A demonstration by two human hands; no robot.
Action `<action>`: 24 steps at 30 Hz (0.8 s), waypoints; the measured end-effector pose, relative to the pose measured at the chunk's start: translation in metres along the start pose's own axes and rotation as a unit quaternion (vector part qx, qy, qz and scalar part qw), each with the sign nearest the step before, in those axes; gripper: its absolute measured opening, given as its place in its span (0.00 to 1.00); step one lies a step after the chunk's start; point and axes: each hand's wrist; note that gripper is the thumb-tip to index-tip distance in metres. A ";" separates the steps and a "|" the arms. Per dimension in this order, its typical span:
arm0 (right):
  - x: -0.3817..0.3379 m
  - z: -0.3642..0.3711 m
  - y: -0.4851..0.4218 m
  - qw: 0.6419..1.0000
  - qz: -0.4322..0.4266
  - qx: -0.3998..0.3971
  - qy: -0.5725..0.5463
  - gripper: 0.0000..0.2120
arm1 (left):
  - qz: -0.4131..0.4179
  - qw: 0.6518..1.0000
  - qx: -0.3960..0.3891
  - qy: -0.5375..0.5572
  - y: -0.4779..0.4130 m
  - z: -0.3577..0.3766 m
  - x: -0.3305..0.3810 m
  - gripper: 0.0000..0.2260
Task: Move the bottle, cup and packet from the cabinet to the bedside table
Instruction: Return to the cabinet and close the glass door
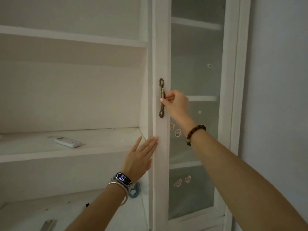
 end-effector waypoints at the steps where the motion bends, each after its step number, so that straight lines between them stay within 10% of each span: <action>1: 0.003 0.003 -0.002 1.000 -0.001 0.003 -0.001 0.08 | 0.000 1.000 -0.006 -0.002 -0.001 0.004 -0.002 0.33; 24: 0.021 0.021 -0.014 1.000 -0.021 0.021 0.003 0.07 | -0.018 0.998 -0.039 -0.042 -0.010 0.023 -0.005 0.35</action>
Point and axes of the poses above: each hand's wrist, its own y-axis away from the middle knuckle, its own z-axis out of the palm, x = y × z, and after that the axes turned 8 degrees about -z, right-handed
